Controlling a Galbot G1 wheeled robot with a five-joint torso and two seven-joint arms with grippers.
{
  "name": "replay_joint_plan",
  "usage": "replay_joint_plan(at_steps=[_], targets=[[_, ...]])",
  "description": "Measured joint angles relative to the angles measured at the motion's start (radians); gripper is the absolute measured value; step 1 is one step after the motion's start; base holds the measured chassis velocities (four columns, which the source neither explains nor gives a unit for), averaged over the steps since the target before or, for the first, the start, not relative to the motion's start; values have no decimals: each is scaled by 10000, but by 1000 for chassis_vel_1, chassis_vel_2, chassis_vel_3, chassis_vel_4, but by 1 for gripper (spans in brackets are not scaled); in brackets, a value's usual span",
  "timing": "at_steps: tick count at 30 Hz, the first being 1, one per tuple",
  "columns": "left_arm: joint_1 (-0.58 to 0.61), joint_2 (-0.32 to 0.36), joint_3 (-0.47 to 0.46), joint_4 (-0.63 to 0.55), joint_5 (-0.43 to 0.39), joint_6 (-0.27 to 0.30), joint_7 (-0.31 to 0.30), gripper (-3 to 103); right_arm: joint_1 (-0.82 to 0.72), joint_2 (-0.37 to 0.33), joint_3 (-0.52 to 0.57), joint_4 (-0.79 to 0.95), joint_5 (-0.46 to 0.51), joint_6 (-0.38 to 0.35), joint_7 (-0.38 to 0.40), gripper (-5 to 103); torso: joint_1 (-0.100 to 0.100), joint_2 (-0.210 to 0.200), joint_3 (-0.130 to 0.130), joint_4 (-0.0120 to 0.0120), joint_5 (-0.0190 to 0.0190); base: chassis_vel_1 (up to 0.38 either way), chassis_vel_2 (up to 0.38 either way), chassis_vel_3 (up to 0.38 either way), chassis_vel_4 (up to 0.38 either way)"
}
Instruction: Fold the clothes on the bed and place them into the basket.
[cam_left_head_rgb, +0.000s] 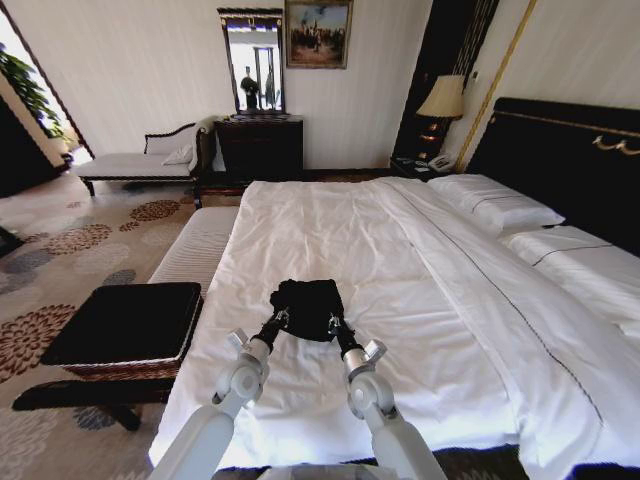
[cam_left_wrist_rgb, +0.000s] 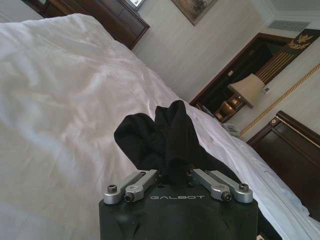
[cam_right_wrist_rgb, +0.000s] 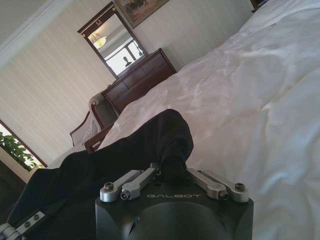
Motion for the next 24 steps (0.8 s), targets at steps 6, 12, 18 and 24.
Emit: replay_joint_plan(at_steps=[6, 12, 18, 24], targets=[[122, 49, -112, -117, 1, 5, 24, 12, -42, 88, -17, -40, -76, -20, 20, 8, 0, 0, -1, 2, -1, 102, 110, -106, -96], [204, 60, -198, -209, -1, 7, 26, 12, -6, 172, -52, -72, -93, -57, 77, 8, 0, 0, 0, 0, 1, 106, 97, -107, -94], [337, 91, -289, -303, 12, 16, 31, 12, -65, 203, -53, -79, -152, -186, 65, 8, 0, 0, 0, 0, 1, 102, 106, -106, -100], [433, 128, -407, -429, -118, 35, -10, 12, -60, 279, -97, -107, -195, -204, 57, 8, 0, -2, 0, 1, 0, 110, 110, -113, -116]])
